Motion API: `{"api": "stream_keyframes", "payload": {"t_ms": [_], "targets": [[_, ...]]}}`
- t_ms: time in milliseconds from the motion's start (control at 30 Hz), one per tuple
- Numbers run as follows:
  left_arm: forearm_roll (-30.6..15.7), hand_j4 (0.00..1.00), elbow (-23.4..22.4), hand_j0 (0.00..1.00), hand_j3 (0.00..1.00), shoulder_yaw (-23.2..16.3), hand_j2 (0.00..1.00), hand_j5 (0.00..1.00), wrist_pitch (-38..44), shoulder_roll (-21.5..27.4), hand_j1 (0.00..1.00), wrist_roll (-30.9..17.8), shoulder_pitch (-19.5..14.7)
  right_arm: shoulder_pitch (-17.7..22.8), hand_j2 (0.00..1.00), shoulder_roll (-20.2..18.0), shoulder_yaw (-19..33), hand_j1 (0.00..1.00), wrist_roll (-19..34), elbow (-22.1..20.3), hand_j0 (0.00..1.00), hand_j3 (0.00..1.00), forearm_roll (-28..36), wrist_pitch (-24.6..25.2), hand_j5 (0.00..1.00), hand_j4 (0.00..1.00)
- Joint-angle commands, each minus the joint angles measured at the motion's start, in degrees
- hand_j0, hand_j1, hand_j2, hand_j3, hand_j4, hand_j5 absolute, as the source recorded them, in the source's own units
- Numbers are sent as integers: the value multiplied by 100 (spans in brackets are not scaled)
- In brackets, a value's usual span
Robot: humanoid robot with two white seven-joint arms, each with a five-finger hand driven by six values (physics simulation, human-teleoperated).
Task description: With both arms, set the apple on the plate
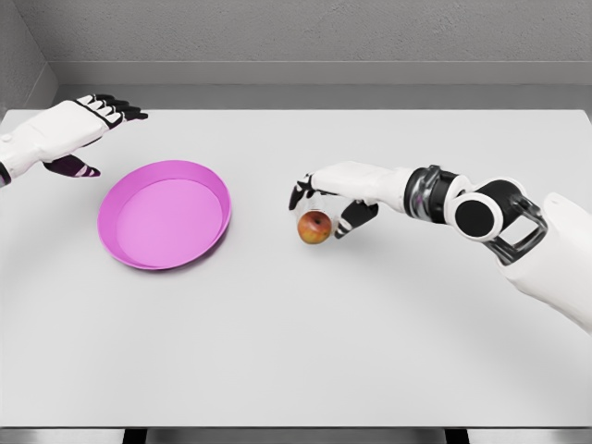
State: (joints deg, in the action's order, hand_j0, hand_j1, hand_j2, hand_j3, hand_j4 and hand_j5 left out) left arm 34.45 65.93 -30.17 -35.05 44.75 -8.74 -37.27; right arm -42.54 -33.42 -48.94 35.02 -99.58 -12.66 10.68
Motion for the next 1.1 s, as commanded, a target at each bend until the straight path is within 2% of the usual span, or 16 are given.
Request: {"api": "stream_keyframes", "payload": {"t_ms": [0, 133, 167, 267, 333, 400, 433, 500, 600, 700, 900, 933, 1067], "targets": [[-34, 100, 8, 100, 100, 11, 100, 100, 5, -1, 100, 4, 0, 0, 100, 11, -2, 100, -2, -9, 100, 100, 9, 119, 100, 100], [-43, 100, 8, 100, 100, 20, 100, 100, 5, 8, 100, 4, 0, -9, 100, -112, 77, 100, -2, -9, 100, 100, 0, 119, 100, 100], [-43, 100, 8, 100, 100, 11, 100, 100, 5, 8, 100, 4, 0, -53, 100, -428, 244, 100, -2, -26, 100, 100, -9, 83, 100, 100], [-34, 100, 78, 100, 100, 38, 100, 100, 5, 25, 100, 4, 0, 140, 100, -1421, 1359, 100, -2, -35, 100, 100, 0, -83, 100, 100], [-34, 100, 139, 100, 100, 20, 100, 100, 5, 8, 100, 4, 9, 518, 100, -1738, 2036, 100, -2, 53, 100, 100, 18, -215, 100, 100], [-17, 100, 254, 100, 100, -41, 100, 100, 5, -10, 100, -57, 17, 773, 100, -1922, 2458, 100, -2, 53, 100, 100, 18, -224, 100, 100], [53, 100, 280, 100, 100, -76, 100, 100, 5, -71, 100, -259, 0, 852, 100, -1940, 2573, 100, -2, 70, 100, 100, 18, -224, 100, 100], [71, 100, 482, 100, 100, -410, 100, 100, 5, -493, 100, -620, -70, 1283, 100, -1932, 3074, 100, -2, 150, 100, 100, 18, -242, 100, 100], [10, 100, 948, 100, 100, -929, 100, 100, 5, -713, 100, -1086, -202, 1459, 100, -1870, 3083, 100, -2, 141, 100, 100, 18, -681, 100, 100], [1, 100, 1203, 100, 100, -1192, 100, 100, 5, -915, 100, -1297, -386, 1608, 100, -1861, 3092, 100, -2, 97, 100, 100, 26, -901, 100, 100], [-17, 100, 1607, 100, 100, -1799, 100, 100, 5, -1196, 100, -1367, -887, 1837, 100, -1914, 3144, 100, -2, 79, 100, 100, 35, -839, 100, 100], [-34, 100, 1625, 100, 100, -1983, 100, 100, 5, -1258, 100, -1367, -984, 1942, 100, -1905, 3259, 100, -2, 97, 100, 100, 35, -839, 100, 100], [-61, 100, 1599, 100, 100, -2642, 100, 100, 5, -1662, 100, -1367, -1327, 1916, 100, -1861, 3268, 100, -2, 132, 100, 100, 35, -839, 100, 100]]}}
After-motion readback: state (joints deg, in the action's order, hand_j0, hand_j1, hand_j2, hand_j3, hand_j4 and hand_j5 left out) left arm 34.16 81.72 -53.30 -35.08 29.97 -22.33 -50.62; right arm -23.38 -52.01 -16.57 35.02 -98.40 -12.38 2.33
